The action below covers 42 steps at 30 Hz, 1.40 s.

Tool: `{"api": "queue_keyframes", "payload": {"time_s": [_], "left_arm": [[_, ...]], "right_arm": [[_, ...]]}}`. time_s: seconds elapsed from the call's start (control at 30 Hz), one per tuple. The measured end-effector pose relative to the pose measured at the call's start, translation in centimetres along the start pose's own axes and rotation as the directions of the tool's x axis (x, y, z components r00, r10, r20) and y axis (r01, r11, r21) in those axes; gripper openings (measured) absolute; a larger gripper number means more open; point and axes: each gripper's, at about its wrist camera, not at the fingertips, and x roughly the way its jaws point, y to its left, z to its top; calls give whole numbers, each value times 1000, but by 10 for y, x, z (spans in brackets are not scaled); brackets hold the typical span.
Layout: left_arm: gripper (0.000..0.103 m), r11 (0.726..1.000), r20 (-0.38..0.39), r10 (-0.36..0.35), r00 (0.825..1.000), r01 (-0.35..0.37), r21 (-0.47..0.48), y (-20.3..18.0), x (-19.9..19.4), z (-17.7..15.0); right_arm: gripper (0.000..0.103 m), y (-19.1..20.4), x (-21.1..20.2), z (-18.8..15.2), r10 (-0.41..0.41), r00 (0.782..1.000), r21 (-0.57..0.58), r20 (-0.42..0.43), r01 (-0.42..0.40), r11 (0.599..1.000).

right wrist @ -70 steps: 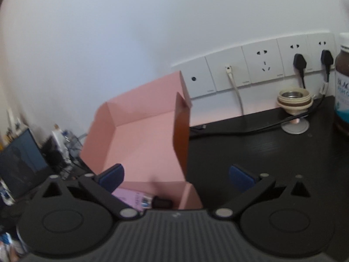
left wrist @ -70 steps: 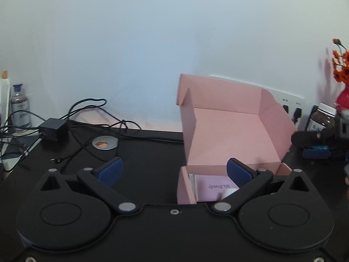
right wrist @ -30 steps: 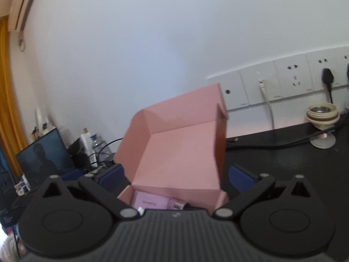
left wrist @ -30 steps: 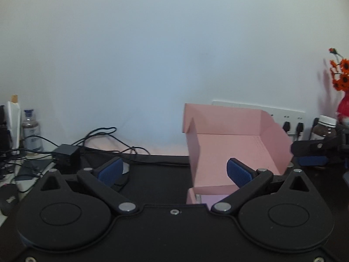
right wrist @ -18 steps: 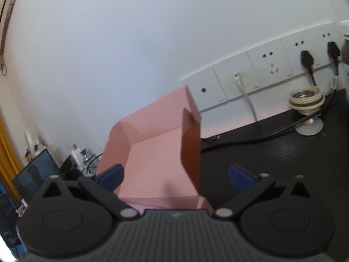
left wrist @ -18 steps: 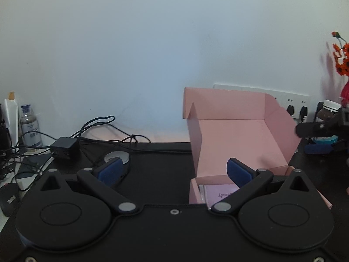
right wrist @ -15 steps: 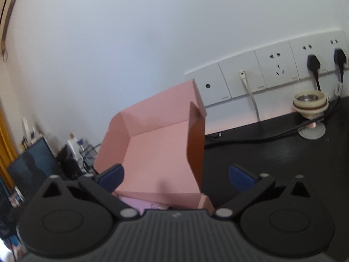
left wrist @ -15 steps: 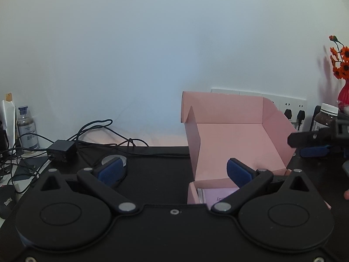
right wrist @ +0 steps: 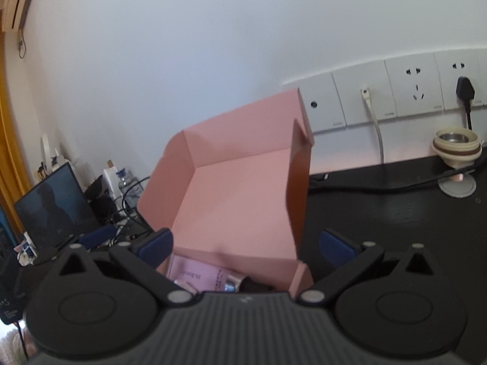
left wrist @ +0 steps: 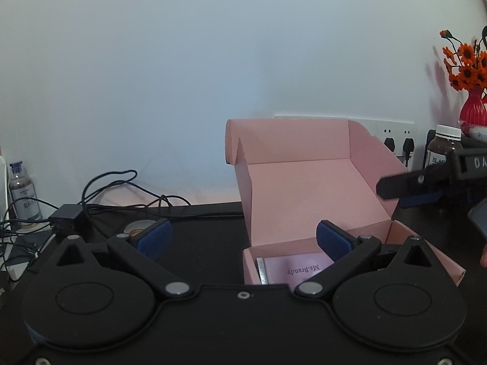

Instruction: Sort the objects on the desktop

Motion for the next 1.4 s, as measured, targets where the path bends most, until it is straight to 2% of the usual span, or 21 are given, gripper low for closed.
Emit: {"api": "queue_keyframes", "payload": {"time_s": [0.13, 0.3, 0.43, 0.6, 0.77, 0.93, 1.1, 1.3, 1.4], "left_arm": [[103, 999, -6, -26, 1000, 26, -31, 0, 3, 3], [103, 994, -14, -75, 997, 73, -78, -4, 8, 8], [103, 978, -3, -173, 985, 172, -117, -9, 14, 11], [103, 972, -41, -211, 977, 205, -115, -18, 30, 7], [103, 959, -26, -252, 967, 246, -144, -9, 28, 5], [103, 951, -59, -260, 964, 245, -187, -2, 35, 5], [103, 924, -57, -308, 950, 285, -257, 6, 35, 6], [103, 890, -46, -343, 938, 309, -335, 16, 34, 7], [103, 894, -48, -337, 940, 304, -329, 15, 33, 7]], "right_arm": [[102, -15, -10, 7, 64, 996, 58, 69, -68, 996], [102, -42, -5, 8, 164, 983, 198, 85, -178, 964], [102, -56, 6, 6, 262, 961, 278, 87, -276, 920], [102, -50, 14, 5, 230, 972, 257, 44, -233, 938], [102, -39, 13, 7, 241, 970, 225, 43, -244, 943], [102, -38, 18, 5, 241, 970, 219, 26, -241, 946], [102, -37, 28, 3, 252, 968, 232, 0, -245, 941], [102, -31, 25, 6, 257, 966, 213, 13, -253, 944], [102, -31, 24, 6, 268, 963, 217, 25, -266, 939]]}}
